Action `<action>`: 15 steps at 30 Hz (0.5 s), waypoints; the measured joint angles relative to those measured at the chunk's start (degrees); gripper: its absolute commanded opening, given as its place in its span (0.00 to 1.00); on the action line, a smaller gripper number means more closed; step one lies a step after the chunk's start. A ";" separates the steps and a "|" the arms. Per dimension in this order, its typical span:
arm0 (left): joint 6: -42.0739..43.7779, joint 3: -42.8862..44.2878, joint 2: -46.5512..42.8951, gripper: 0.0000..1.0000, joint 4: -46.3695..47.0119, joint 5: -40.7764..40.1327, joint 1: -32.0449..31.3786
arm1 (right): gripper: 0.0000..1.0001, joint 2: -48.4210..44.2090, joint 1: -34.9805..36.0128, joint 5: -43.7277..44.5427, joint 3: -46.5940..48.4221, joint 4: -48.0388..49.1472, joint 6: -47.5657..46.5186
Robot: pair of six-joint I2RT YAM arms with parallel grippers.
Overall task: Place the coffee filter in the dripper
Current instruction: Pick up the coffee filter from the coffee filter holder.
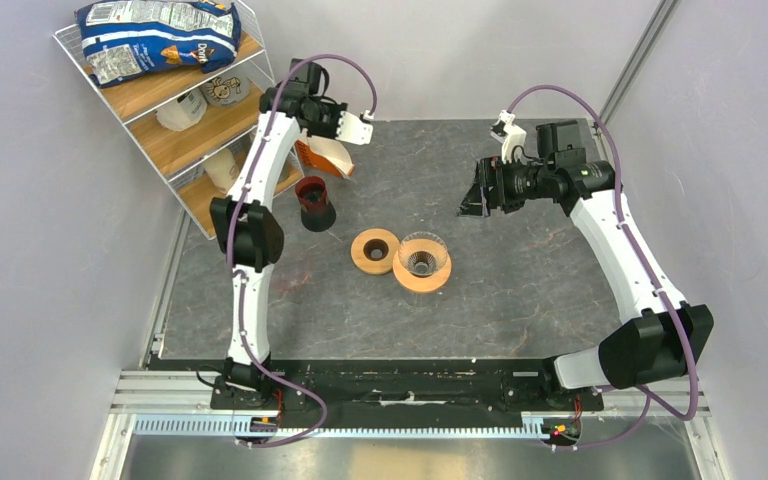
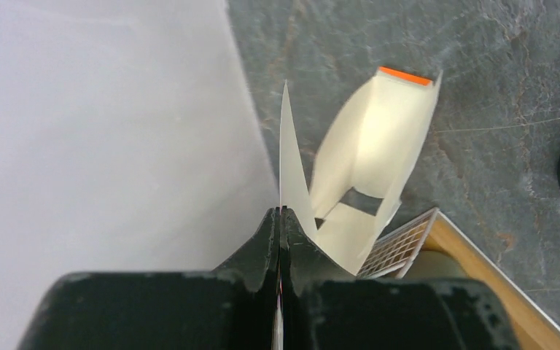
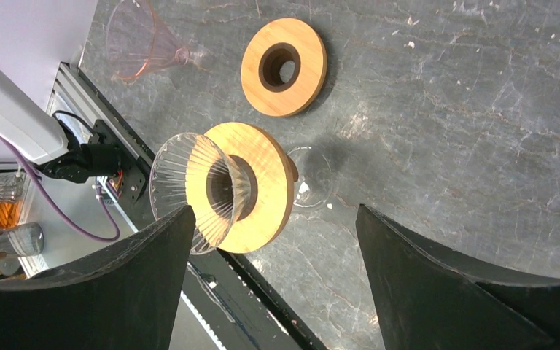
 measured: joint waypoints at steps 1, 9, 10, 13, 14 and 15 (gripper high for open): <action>0.00 0.00 -1.22 0.02 -0.09 0.68 -0.02 | 0.91 0.00 0.00 0.04 0.11 0.13 0.00; -3.13 -0.17 -12.96 0.02 -1.77 10.75 -0.87 | 0.97 -1.90 0.00 1.60 1.49 6.69 -0.57; -4.00 -0.81 -14.97 0.02 -1.95 12.72 -1.20 | 0.97 -2.67 0.00 1.79 1.49 8.28 -1.01; -5.79 -5.99 -23.34 0.02 -2.27 18.62 -3.13 | 0.97 -5.49 0.02 2.45 1.49 14.56 -2.75; -5.95 -8.59 -26.77 0.02 -2.54 20.31 -4.22 | 0.97 -6.34 0.07 2.73 1.49 16.83 -3.48; -6.01 -10.40 -29.33 0.02 -2.89 21.57 -5.29 | 0.97 -7.13 0.35 2.93 1.49 19.08 -4.20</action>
